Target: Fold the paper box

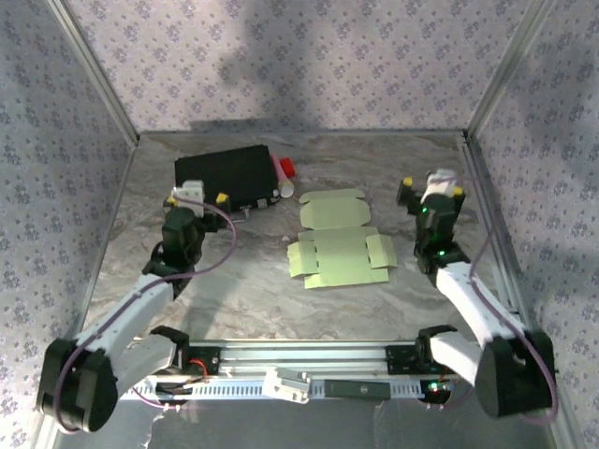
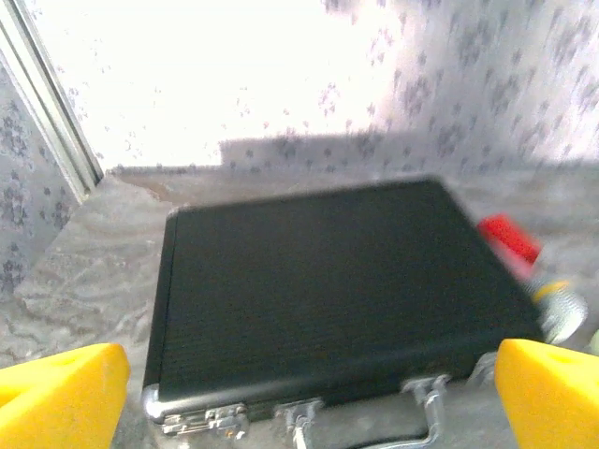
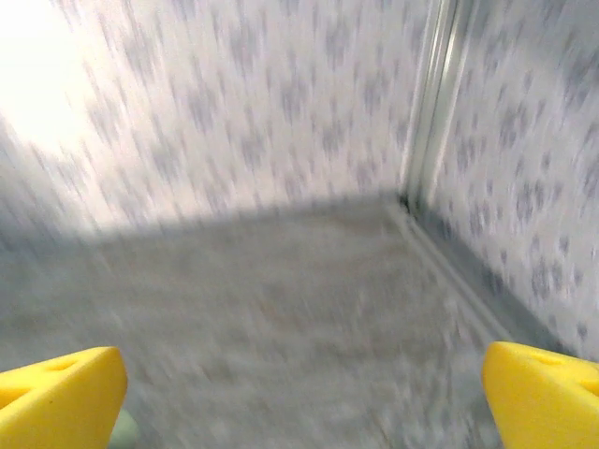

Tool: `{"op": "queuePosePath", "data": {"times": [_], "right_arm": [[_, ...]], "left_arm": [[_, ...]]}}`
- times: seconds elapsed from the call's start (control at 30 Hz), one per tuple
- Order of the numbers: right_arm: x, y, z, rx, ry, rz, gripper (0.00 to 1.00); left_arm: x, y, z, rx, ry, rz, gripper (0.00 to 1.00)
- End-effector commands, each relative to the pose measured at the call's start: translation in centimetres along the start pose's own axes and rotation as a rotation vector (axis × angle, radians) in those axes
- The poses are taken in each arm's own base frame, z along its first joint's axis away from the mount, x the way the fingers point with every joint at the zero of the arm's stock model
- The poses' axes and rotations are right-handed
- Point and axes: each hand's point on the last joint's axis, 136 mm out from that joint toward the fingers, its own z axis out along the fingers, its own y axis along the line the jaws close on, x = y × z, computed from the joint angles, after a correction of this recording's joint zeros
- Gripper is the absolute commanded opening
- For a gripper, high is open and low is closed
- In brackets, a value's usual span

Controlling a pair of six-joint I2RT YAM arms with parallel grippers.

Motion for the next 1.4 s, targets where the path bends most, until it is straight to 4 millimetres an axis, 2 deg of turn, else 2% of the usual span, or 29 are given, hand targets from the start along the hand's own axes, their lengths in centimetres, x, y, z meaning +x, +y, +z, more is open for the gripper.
{"op": "queuePosePath", "data": {"times": [0.0,0.07,0.1,0.17,0.2,0.23,0.27,0.3,0.33,0.37,0.43,0.53,0.6,0.7,0.77,0.87,0.97,1.03,1.17,1.23,1.37], "right_arm": [[-3.7,1.5,-3.4,-0.097,0.138,0.141,0.99],[-5.0,4.0,-5.2,-0.227,0.216,0.18,0.99],[-5.5,5.0,-6.2,-0.281,0.252,0.208,0.99],[-5.6,6.6,-7.7,-0.386,0.306,0.269,0.99],[-4.7,6.7,-8.1,-0.385,0.345,0.345,0.99],[-3.0,6.2,-8.5,-0.349,0.413,0.42,0.99],[-0.4,5.2,-9.2,-0.271,0.525,0.55,0.99],[1.1,5.2,-9.4,-0.295,0.564,0.581,0.99],[0.6,5.9,-9.2,-0.382,0.519,0.564,0.99],[0.8,6.1,-9.8,-0.414,0.516,0.551,0.99],[2.0,5.3,-11.5,-0.348,0.522,0.479,0.99],[5.1,3.9,-13.9,-0.239,0.569,0.408,0.99],[8.1,4.3,-14.9,-0.215,0.653,0.399,0.99],[12.4,6.4,-15.9,-0.214,0.783,0.352,0.99],[14.2,8.0,-16.3,-0.237,0.823,0.337,0.98],[15.4,10.8,-16.4,-0.337,0.832,0.4,0.96],[15.7,11.5,-16.1,-0.367,0.83,0.472,0.96],[16.4,11.4,-16.3,-0.363,0.869,0.515,0.94],[18.6,12.0,-16.8,-0.365,0.939,0.693,0.86],[19.6,12.8,-17.2,-0.386,0.957,0.782,0.83],[21.0,12.8,-17.2,-0.34,0.982,0.896,0.77]], "left_arm": [[-3.8,-3.1,-3.1,0.169,0.181,-0.161,1.0],[-5.6,-7.0,-4.6,0.395,0.19,-0.208,1.0],[-6.2,-7.4,-5.0,0.424,0.169,-0.289,1.0],[-6.0,-6.0,-5.4,0.366,0.154,-0.504,1.0],[-5.7,-5.5,-5.8,0.356,0.148,-0.581,1.0],[-6.3,-5.5,-6.5,0.395,0.117,-0.607,1.0],[-6.7,-5.9,-7.1,0.441,0.1,-0.621,1.0],[-6.8,-5.9,-7.6,0.452,0.111,-0.626,1.0],[-6.1,-6.0,-7.9,0.44,0.158,-0.622,1.0],[-5.2,-6.5,-8.4,0.44,0.217,-0.61,0.97],[-2.6,-7.6,-9.3,0.439,0.331,-0.583,0.9],[4.2,-9.3,-11.4,0.416,0.472,-0.537,0.79],[8.8,-10.2,-12.8,0.398,0.513,-0.531,0.74],[13.0,-12.2,-14.1,0.409,0.492,-0.574,0.71],[14.5,-14.0,-14.5,0.42,0.483,-0.592,0.71],[16.2,-17.0,-14.0,0.414,0.539,-0.627,0.71],[17.6,-19.5,-13.3,0.412,0.575,-0.733,0.67],[18.1,-20.3,-13.0,0.382,0.569,-0.763,0.66],[18.1,-21.8,-12.5,0.358,0.548,-0.749,0.65],[17.5,-22.7,-12.1,0.381,0.536,-0.758,0.62],[16.5,-23.5,-10.3,0.404,0.578,-0.732,0.54]]}}
